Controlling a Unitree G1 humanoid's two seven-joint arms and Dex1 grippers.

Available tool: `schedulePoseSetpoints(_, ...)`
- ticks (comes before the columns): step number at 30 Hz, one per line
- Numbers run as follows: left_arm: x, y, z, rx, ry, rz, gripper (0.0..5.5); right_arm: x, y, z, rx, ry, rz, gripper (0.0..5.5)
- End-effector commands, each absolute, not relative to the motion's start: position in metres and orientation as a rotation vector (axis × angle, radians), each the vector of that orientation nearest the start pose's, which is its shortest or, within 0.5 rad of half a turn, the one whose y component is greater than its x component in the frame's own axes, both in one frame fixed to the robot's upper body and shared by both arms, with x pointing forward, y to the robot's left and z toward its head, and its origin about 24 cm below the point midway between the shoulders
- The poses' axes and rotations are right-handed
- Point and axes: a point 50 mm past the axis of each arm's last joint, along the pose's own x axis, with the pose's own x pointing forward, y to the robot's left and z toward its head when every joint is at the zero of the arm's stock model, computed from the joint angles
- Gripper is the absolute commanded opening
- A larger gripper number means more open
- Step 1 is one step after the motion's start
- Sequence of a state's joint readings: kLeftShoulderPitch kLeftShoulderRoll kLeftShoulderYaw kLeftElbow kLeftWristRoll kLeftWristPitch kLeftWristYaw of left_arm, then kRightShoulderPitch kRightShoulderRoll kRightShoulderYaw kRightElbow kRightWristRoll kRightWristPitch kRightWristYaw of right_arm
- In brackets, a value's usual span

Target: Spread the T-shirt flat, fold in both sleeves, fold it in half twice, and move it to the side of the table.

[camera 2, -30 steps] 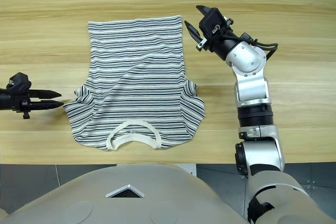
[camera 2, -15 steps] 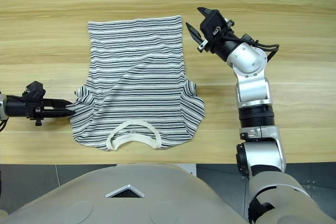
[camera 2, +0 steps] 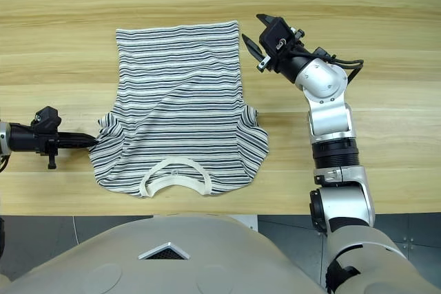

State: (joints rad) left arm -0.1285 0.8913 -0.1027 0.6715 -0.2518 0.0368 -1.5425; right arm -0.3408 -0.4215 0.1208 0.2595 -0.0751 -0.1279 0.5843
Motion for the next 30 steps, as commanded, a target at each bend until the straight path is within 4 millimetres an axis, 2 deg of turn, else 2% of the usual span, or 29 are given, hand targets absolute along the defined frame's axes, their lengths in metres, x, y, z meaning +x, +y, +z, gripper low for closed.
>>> schedulePoseSetpoints(1,0.192,0.328,0.020,0.074,0.873,-1.172,0.14,0.305,-0.170,0.081,-0.568,-0.029,0.687,2.21)
schedulePoseSetpoints(7,0.197,0.330,0.026,0.083,0.844,-1.169,0.14,0.304,-0.169,0.079,-0.563,-0.028,0.684,2.21)
schedulePoseSetpoints(12,0.202,0.340,0.044,0.057,0.790,-1.158,0.14,0.303,-0.168,0.078,-0.565,-0.024,0.688,2.21)
schedulePoseSetpoints(18,0.206,0.348,0.055,0.056,0.769,-1.139,0.14,0.303,-0.164,0.078,-0.563,-0.029,0.694,2.21)
schedulePoseSetpoints(26,0.215,0.345,0.073,0.052,0.677,-1.165,0.14,0.306,-0.159,0.079,-0.568,-0.036,0.698,2.21)
schedulePoseSetpoints(30,0.219,0.336,0.081,0.032,0.627,-1.201,0.14,0.305,-0.157,0.077,-0.566,-0.037,0.702,2.21)
